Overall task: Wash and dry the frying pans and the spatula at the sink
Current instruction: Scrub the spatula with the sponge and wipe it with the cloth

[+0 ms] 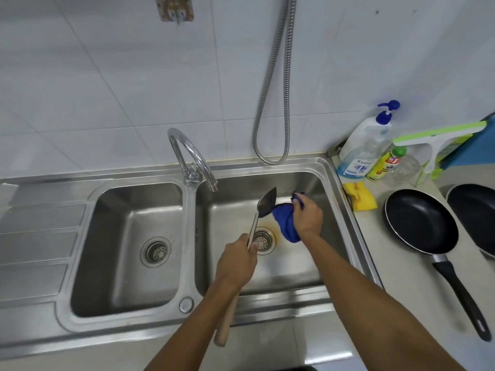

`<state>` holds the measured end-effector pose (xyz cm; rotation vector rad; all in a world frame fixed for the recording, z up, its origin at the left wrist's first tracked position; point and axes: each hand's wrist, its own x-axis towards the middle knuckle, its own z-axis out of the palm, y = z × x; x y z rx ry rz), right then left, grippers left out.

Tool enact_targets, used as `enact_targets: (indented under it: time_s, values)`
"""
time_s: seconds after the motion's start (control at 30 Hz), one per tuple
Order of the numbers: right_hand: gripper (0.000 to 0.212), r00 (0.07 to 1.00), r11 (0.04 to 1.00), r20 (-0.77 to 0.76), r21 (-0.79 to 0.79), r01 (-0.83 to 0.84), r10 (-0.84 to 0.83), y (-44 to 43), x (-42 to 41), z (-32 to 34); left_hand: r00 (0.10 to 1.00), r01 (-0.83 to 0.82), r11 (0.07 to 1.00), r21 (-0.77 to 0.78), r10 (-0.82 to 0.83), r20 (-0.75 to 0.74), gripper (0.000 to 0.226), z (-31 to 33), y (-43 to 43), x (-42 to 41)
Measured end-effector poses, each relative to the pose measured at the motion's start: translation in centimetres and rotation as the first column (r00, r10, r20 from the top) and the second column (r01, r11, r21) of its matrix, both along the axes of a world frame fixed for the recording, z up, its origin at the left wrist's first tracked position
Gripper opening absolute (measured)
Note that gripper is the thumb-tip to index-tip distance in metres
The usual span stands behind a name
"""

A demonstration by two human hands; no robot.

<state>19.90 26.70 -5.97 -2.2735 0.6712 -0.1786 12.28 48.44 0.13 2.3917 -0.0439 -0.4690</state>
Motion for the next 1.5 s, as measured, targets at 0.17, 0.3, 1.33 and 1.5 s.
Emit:
enact_targets:
  time_s: [0.17,0.3,1.33,1.5]
  values:
    - [0.033,0.981,0.99,0.147,0.037,-0.136,0.129,-0.5,-1.1,3.5,0.985,0.016,0.954,0.3,-0.067,0.161,0.035,-1.7,0.0,-0.1]
    - [0.035,0.901,0.895,0.105,-0.21,-0.395,0.422,2.5,-0.8,4.0,0.952,0.092,0.929,0.358,-0.188,0.243,0.045,-1.9,-1.5,-1.1]
    - [0.022,0.898,0.792,-0.154,-0.427,-0.436,0.412,4.1,1.3,4.7,0.948,0.167,0.922,0.348,-0.248,0.202,0.05,-1.1,-1.3,-1.9]
    - [0.03,0.892,0.909,-0.245,-0.075,-0.409,0.381,2.0,3.6,5.6,0.953,0.169,0.936,0.308,-0.235,0.192,0.045,-0.6,-1.1,-1.7]
